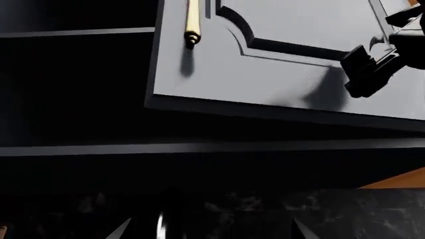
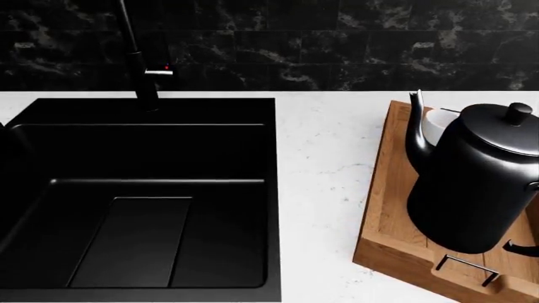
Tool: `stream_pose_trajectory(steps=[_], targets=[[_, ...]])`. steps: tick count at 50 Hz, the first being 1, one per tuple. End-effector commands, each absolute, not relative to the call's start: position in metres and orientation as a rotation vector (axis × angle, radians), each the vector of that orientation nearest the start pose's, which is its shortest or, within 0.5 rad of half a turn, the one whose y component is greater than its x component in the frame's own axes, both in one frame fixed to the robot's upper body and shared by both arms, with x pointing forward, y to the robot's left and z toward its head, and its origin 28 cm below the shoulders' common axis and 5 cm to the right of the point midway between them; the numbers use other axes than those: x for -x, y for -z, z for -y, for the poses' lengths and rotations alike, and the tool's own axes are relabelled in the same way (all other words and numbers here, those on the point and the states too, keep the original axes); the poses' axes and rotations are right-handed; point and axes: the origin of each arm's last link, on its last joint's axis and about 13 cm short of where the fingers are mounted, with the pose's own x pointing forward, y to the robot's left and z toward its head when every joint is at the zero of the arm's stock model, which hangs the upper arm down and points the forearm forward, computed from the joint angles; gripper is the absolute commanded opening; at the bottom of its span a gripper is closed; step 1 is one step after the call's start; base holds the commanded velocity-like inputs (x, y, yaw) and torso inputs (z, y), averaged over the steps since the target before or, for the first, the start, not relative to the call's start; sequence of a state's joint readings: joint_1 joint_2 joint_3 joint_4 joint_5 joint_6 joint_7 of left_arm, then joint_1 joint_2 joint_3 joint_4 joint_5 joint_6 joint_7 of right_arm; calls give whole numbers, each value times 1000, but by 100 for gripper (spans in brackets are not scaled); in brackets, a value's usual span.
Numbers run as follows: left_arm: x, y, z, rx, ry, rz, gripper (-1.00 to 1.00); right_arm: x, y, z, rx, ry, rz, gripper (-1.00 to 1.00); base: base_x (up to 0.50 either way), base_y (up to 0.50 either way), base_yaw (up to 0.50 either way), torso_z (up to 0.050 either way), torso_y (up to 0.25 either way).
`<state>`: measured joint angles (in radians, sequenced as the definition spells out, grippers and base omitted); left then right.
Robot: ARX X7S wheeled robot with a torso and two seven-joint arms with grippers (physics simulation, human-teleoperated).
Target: Pick the kettle from the counter and place it on the tray. Then pick the mug from the cabinet and place it on the tray. Then close the cabinet doors.
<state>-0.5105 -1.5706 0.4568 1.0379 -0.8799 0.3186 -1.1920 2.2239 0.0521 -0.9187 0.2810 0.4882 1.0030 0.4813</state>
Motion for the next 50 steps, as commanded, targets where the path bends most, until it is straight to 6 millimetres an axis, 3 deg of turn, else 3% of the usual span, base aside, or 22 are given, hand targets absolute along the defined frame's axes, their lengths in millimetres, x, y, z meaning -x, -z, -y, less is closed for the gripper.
stream_pose_trajectory(steps=[1, 20, 24, 28, 31, 34, 39, 45, 50], targets=[[-123, -283, -260, -21, -44, 796, 100, -339, -473, 12, 878, 293, 305, 100, 0, 0, 0, 0, 0], [-125, -277, -261, -14, -55, 787, 100, -358, -451, 30, 1027, 449, 212, 100, 3, -1, -2, 0, 0], [-126, -276, -262, -13, -58, 784, 100, -358, -454, 31, 1006, 452, 218, 100, 4, -3, -3, 0, 0], [-127, -275, -263, -11, -59, 782, 100, -350, -472, 27, 881, 420, 272, 100, 6, -2, -3, 0, 0], [-127, -275, -263, -11, -59, 781, 100, -332, -504, 22, 702, 355, 369, 100, 10, 0, 0, 0, 0], [-127, -275, -263, -12, -57, 779, 100, -287, -527, 27, 526, 256, 507, 100, 8, 0, 3, 0, 0], [-126, -277, -262, -13, -50, 781, 100, -210, -531, 40, 361, 188, 688, 100, 0, 0, 0, 0, 0], [-124, -282, -260, -18, -35, 784, 100, -142, -495, 64, 271, 173, 755, 100, 0, 0, 0, 0, 0], [-120, -286, -258, -20, -14, 790, 100, -117, -430, 90, 224, 204, 713, 100, 0, 0, 0, 0, 0]])
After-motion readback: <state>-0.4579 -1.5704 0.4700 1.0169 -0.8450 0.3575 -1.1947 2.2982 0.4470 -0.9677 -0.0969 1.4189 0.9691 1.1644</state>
